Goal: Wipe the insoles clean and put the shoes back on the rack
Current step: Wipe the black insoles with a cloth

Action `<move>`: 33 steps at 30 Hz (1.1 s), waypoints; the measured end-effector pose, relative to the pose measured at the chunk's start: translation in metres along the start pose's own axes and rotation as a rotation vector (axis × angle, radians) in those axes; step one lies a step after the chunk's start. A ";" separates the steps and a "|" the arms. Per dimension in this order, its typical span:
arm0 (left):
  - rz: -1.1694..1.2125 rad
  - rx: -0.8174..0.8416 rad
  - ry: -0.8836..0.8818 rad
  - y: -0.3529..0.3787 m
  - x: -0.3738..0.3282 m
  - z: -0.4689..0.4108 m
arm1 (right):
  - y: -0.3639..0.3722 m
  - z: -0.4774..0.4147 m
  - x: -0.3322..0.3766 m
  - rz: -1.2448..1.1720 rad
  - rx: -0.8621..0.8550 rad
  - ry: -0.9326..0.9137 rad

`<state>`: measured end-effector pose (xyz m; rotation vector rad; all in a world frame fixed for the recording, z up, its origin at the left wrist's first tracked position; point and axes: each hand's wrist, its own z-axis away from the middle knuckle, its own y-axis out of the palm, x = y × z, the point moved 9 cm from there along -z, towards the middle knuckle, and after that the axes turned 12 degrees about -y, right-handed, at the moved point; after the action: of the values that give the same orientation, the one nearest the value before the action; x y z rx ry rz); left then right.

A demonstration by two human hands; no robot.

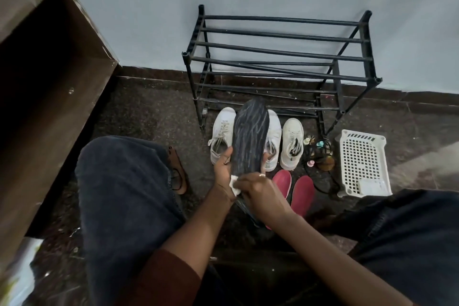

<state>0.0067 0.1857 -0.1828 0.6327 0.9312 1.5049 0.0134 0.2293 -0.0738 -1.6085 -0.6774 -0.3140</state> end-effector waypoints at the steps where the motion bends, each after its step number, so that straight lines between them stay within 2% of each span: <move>1: 0.005 -0.006 -0.004 -0.002 0.000 -0.001 | 0.005 0.002 0.002 -0.010 0.053 -0.024; 3: -0.002 -0.045 -0.011 -0.006 0.002 -0.003 | 0.004 -0.001 -0.008 0.029 0.119 -0.001; 8: -0.056 -0.120 -0.044 -0.005 0.009 -0.006 | -0.037 -0.027 -0.048 0.123 -0.109 0.173; 13: 0.012 -0.071 0.016 -0.005 0.002 -0.014 | -0.016 -0.010 -0.010 0.002 -0.048 -0.055; 18: 0.024 -0.055 -0.040 -0.008 0.011 -0.021 | -0.015 -0.006 -0.018 0.021 0.016 -0.082; 23: -0.020 -0.105 -0.036 -0.011 0.009 -0.018 | -0.020 -0.025 -0.061 0.089 -0.065 0.197; 29: 0.046 -0.037 0.039 -0.008 0.000 -0.018 | 0.004 0.002 -0.022 -0.099 0.022 -0.013; 31: 0.051 -0.047 0.008 -0.010 0.005 -0.018 | 0.002 0.001 -0.025 -0.076 0.041 -0.027; 33: 0.029 -0.058 -0.007 -0.011 0.009 -0.017 | -0.008 -0.010 -0.037 -0.011 -0.030 0.015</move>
<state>-0.0027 0.1910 -0.2021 0.6116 0.8737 1.5492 -0.0191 0.2111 -0.0866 -1.6294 -0.6737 -0.3452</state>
